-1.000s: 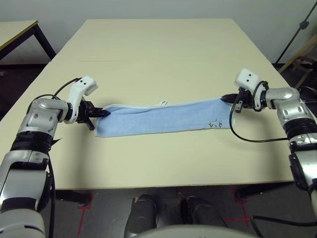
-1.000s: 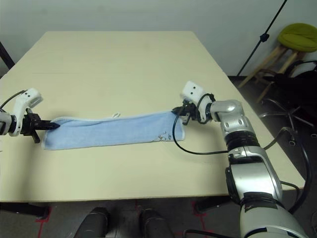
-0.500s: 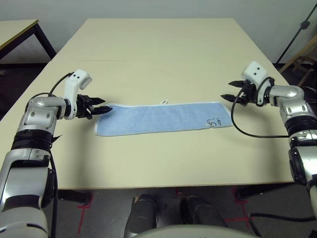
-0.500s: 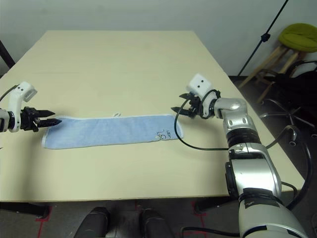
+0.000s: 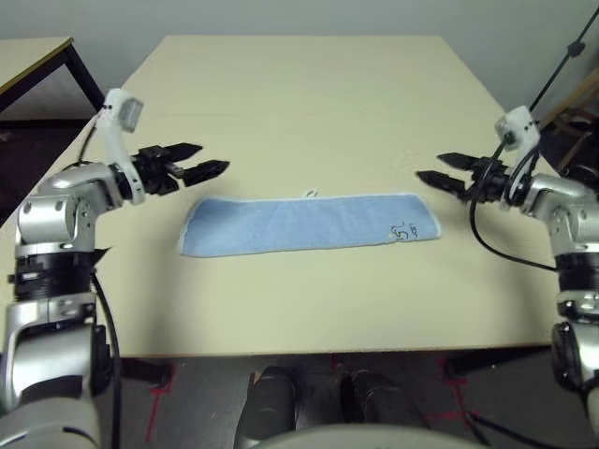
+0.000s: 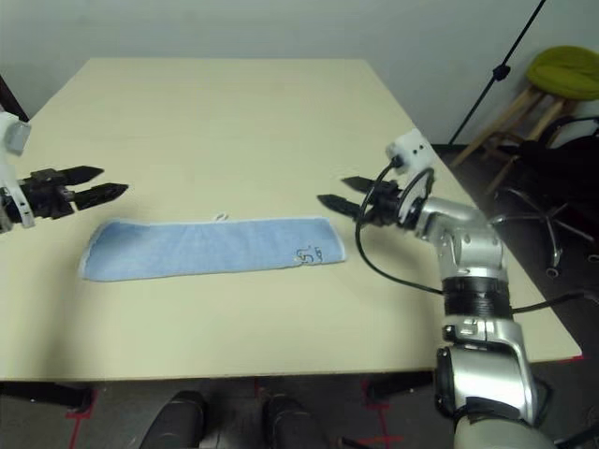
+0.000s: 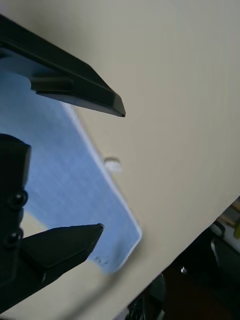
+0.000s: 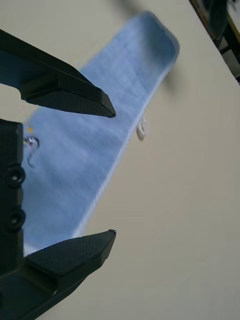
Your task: Fold the towel and set it aside.
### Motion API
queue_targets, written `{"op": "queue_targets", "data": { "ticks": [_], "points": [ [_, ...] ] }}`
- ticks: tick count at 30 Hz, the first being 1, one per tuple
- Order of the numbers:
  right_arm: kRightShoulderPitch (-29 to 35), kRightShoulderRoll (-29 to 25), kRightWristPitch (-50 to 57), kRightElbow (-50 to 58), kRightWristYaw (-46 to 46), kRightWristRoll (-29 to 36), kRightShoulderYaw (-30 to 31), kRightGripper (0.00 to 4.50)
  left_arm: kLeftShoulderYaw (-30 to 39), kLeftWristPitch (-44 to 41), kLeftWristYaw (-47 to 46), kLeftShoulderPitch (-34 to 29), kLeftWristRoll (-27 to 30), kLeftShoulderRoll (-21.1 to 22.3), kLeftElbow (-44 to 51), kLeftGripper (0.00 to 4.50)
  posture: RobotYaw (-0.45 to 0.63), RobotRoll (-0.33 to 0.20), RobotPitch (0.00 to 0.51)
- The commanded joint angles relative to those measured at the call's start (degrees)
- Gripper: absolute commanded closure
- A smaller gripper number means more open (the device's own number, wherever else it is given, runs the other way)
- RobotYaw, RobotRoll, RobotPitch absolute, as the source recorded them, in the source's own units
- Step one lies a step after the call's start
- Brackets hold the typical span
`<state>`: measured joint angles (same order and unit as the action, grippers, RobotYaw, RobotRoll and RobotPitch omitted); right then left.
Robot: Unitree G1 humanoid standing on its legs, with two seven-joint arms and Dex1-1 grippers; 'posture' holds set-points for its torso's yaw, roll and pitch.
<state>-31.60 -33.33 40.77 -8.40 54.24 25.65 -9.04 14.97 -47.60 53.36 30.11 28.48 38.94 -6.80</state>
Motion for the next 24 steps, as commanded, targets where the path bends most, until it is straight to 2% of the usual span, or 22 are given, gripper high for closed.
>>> {"op": "queue_targets", "data": {
  "ticks": [1, 3, 6, 15, 16, 17, 24],
  "points": [
    [1.4, 0.8, 2.4, 3.6, -1.8, 2.2, -0.2, 0.00, -0.1, -1.8, -1.8, -1.5, 2.0, -0.8, 2.8, 0.01, 0.10, 0.000, 0.133],
    [2.0, 0.9, 2.2, 4.4, -1.6, 2.3, 0.9, 0.00, -0.2, -2.0, -2.6, -2.0, 2.7, -1.5, 3.2, 0.40, 0.10, 0.000, 0.133],
    [2.4, 1.9, 2.2, 5.2, -1.5, 3.1, 1.5, 0.64, -1.0, -1.0, -4.1, -2.6, 2.6, -2.6, 3.2, 1.25, 0.11, 0.000, 0.132],
    [2.6, 2.1, 0.5, 4.9, -1.6, 2.3, 3.7, 3.91, -3.5, 1.3, -5.1, -4.1, 2.1, -3.1, 4.0, 4.31, 0.11, 0.000, 0.132],
    [2.6, 2.0, 0.4, 4.9, -1.6, 2.4, 3.8, 4.27, -3.7, 1.5, -5.1, -4.1, 2.1, -3.1, 3.9, 4.50, 0.11, 0.000, 0.132],
    [2.8, 2.0, 0.3, 5.0, -1.7, 2.3, 4.1, 4.48, -4.2, 1.9, -5.0, -4.2, 1.8, -3.0, 3.9, 4.50, 0.11, 0.000, 0.131],
    [3.8, 2.5, -1.9, 5.0, -2.3, 1.1, 5.8, 4.48, -7.2, 6.4, -6.0, -4.4, -1.5, -3.6, 1.5, 4.50, 0.11, 0.000, 0.128]
  ]
}}
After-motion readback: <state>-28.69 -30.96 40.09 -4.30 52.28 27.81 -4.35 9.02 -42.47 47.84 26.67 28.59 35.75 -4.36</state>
